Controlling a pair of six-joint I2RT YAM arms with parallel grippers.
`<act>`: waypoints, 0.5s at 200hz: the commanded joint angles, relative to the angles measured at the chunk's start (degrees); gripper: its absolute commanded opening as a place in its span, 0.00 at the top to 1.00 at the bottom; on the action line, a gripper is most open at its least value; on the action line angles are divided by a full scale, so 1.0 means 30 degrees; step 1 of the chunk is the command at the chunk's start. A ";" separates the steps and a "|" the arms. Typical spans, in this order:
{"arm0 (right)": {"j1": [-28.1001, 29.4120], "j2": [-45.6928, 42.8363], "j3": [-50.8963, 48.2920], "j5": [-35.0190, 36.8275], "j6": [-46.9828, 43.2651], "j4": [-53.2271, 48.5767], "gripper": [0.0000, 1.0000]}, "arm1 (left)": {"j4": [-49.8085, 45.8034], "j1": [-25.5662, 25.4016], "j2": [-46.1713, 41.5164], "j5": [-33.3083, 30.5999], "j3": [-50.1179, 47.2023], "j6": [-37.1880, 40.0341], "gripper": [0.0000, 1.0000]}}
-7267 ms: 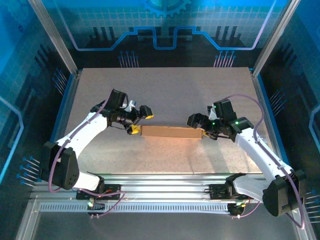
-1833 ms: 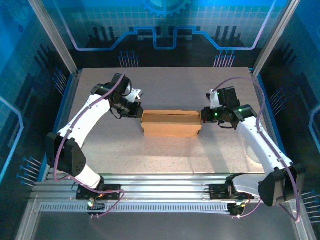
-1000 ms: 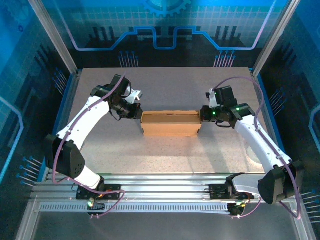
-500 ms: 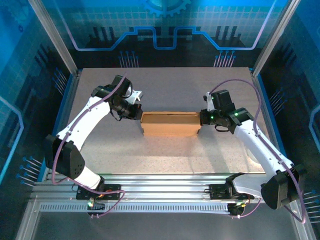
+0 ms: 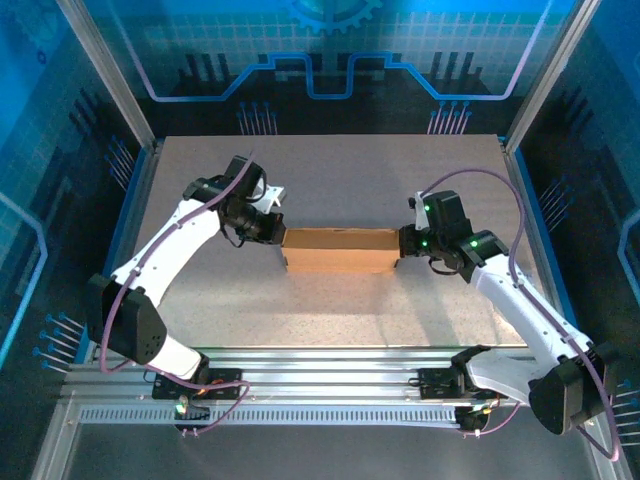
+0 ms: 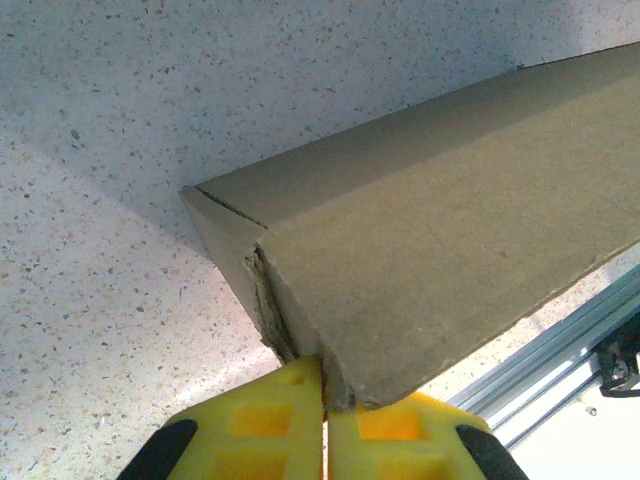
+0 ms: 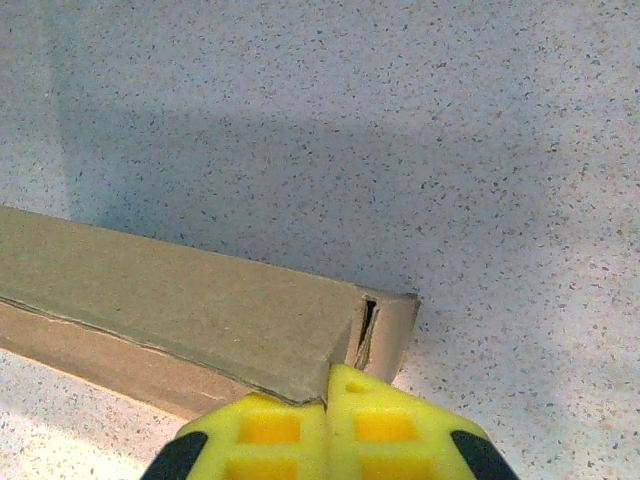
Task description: Fold the paper box
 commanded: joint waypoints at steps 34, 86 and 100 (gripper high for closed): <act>0.0087 -0.0406 -0.0527 -0.0997 0.0432 -0.1848 0.88 | -0.0537 -0.0456 0.0039 -0.0594 -0.1133 -0.0892 0.91; -0.0723 -0.1347 0.1349 -0.2631 0.0271 -0.3122 0.71 | -0.0542 -0.0490 0.0057 -0.0494 -0.0964 -0.0963 0.91; -0.0946 -0.1392 0.1821 -0.3083 0.0327 -0.3154 0.71 | -0.0499 -0.0499 0.0061 -0.0446 -0.0923 -0.1019 0.91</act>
